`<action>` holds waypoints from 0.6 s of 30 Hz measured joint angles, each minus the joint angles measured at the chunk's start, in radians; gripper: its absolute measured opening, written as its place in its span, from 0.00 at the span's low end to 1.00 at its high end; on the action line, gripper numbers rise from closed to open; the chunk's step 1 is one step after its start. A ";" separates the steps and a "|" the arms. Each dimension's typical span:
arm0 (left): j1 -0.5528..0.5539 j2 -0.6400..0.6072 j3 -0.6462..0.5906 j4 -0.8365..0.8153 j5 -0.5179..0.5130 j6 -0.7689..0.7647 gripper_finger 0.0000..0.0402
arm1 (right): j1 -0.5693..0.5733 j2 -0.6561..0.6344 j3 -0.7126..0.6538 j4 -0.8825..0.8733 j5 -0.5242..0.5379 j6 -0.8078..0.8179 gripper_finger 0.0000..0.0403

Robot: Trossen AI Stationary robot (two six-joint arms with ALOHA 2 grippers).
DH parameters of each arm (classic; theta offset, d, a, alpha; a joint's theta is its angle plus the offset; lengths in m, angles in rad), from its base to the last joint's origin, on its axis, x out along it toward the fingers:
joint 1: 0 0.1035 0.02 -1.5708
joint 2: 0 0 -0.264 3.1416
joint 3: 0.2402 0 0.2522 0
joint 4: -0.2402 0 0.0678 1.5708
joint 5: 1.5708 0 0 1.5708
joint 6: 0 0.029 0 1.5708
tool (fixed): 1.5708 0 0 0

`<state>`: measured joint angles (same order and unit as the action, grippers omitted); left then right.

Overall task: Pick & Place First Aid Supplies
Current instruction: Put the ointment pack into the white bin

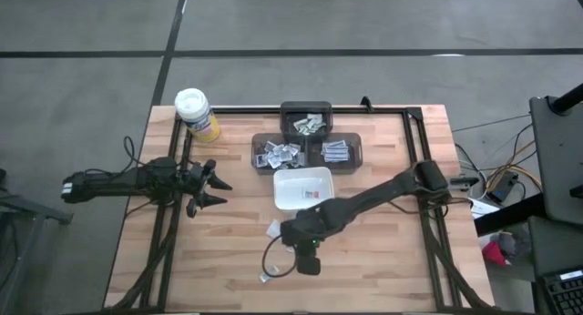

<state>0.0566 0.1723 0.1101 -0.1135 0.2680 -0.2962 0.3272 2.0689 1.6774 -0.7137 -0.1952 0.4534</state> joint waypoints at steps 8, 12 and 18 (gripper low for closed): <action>0.000 0.000 0.000 0.000 0.000 0.000 0.54 | -0.002 0.103 0.065 -0.041 -0.019 0.045 0.22; 0.000 0.000 0.000 0.000 0.000 0.000 0.54 | 0.000 0.134 0.069 -0.043 -0.024 0.074 0.24; 0.000 0.000 0.000 -0.001 0.000 0.000 0.54 | -0.001 0.153 0.069 -0.047 -0.023 0.136 0.26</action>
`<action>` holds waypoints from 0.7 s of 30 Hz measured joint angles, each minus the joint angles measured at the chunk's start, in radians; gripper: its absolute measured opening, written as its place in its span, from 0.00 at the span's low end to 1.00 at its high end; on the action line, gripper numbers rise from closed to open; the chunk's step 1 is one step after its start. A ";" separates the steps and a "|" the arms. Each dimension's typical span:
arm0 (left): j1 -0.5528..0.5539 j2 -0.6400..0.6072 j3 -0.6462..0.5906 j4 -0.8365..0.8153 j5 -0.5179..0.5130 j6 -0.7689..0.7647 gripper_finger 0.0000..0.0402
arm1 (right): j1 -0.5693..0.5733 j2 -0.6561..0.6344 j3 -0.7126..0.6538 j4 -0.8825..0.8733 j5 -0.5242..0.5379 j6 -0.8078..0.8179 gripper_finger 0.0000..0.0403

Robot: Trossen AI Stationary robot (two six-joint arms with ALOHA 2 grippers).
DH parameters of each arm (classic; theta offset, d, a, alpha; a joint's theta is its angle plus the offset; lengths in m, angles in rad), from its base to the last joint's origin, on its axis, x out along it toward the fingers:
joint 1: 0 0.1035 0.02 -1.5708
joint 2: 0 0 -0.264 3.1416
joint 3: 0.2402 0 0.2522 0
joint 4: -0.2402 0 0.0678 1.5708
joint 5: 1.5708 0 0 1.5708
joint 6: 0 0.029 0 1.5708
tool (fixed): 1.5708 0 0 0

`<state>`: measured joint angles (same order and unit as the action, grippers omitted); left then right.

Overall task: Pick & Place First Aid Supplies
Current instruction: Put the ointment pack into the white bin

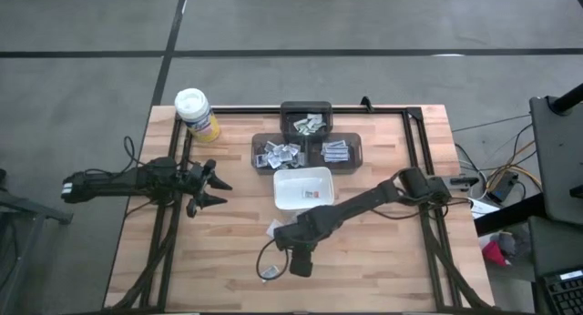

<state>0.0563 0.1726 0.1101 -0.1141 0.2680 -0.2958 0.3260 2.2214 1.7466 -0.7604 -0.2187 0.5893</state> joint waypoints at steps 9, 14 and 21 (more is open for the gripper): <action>0.000 0.000 0.000 0.000 0.000 0.000 0.54 | 0.000 0.015 0.000 0.001 0.013 0.033 0.30; 0.000 0.000 0.000 0.000 0.000 0.000 0.54 | -0.002 0.015 0.001 0.001 0.016 0.041 0.30; 0.000 0.000 0.000 0.000 0.000 0.000 0.54 | -0.002 0.015 0.001 -0.026 0.013 0.044 0.29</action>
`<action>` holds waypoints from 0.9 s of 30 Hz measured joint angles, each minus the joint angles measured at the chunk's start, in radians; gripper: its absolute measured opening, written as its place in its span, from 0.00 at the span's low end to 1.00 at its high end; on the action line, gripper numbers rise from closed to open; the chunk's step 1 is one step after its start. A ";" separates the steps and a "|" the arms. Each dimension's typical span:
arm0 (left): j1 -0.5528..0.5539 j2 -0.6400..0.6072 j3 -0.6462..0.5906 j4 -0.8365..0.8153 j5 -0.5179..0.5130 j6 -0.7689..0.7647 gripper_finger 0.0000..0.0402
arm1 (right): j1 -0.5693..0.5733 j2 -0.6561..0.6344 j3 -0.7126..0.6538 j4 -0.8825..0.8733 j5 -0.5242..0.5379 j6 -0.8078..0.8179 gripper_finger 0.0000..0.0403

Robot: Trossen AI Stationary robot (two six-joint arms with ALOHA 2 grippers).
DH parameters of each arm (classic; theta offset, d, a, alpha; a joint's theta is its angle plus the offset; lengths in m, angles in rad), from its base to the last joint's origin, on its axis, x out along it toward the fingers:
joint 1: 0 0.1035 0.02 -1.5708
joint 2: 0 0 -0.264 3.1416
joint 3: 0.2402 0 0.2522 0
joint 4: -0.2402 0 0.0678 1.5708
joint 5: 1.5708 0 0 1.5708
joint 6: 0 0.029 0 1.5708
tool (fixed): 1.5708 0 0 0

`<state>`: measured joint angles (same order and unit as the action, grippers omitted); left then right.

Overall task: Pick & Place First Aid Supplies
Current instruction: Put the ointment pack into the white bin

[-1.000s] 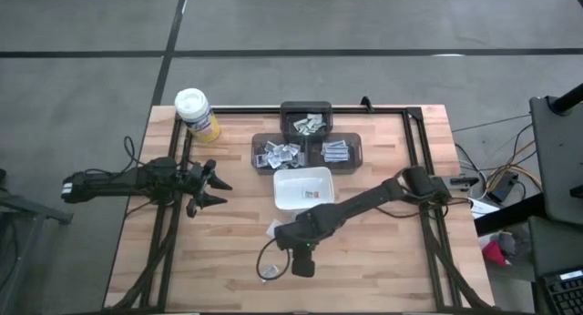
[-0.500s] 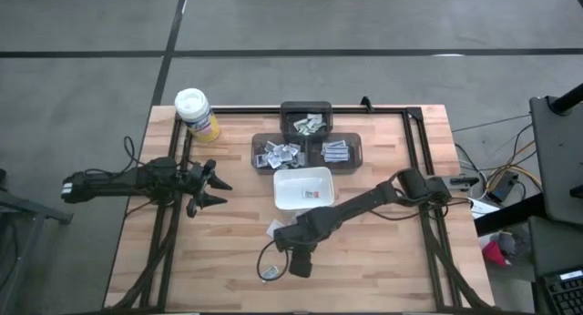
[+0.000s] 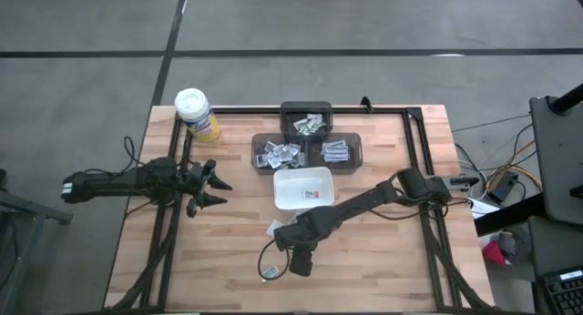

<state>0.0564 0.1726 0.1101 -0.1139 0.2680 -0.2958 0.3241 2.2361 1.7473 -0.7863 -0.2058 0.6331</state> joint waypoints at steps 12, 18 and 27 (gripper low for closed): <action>0.000 0.000 0.000 0.000 0.000 0.000 0.54 | -0.002 0.008 -0.001 -0.002 0.076 -0.003 0.29; 0.000 0.000 0.000 0.000 0.000 0.001 0.54 | -0.002 0.008 -0.027 0.008 0.078 -0.003 0.31; 0.000 0.000 0.000 0.000 0.000 0.001 0.54 | 0.000 0.005 -0.055 0.019 0.052 0.021 0.31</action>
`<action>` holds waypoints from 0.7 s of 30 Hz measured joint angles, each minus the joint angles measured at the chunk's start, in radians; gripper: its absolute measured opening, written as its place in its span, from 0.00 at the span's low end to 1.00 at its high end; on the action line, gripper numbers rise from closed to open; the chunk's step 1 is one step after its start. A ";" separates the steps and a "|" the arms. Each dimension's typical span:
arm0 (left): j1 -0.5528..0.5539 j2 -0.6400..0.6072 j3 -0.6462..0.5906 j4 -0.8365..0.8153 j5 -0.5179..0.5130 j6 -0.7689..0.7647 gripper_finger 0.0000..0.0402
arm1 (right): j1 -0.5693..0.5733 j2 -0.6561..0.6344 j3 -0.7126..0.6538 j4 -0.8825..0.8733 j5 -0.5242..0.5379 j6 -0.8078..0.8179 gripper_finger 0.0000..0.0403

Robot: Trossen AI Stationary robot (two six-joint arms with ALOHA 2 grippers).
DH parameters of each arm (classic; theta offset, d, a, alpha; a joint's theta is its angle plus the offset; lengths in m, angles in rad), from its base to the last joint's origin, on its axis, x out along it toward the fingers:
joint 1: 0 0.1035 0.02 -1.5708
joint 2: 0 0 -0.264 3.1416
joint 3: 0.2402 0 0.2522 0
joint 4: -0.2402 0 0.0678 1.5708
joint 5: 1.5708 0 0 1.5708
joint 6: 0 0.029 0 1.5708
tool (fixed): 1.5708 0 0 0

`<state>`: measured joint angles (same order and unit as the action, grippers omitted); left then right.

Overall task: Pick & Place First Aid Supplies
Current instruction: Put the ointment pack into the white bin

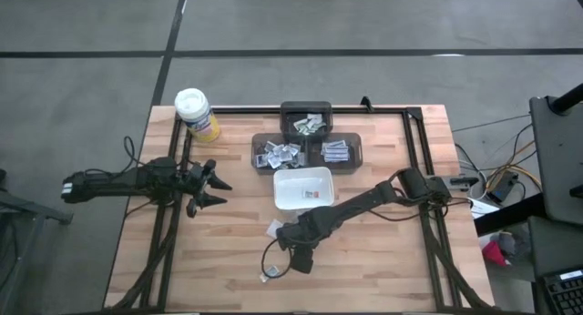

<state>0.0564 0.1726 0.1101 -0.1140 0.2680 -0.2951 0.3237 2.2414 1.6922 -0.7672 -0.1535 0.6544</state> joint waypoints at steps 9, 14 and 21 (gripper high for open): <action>0.000 0.000 0.000 0.000 0.000 0.000 0.54 | 0.016 -0.004 -0.036 0.002 -0.001 0.021 0.22; 0.000 0.000 0.000 0.000 0.000 0.000 0.54 | 0.023 -0.003 -0.042 0.003 -0.002 0.027 0.17; 0.000 0.000 0.000 0.000 0.000 0.000 0.54 | 0.023 -0.001 -0.032 0.013 -0.006 0.027 0.12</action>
<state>0.0565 0.1726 0.1101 -0.1140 0.2680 -0.2951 0.3466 2.2406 1.6605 -0.7542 -0.1593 0.6815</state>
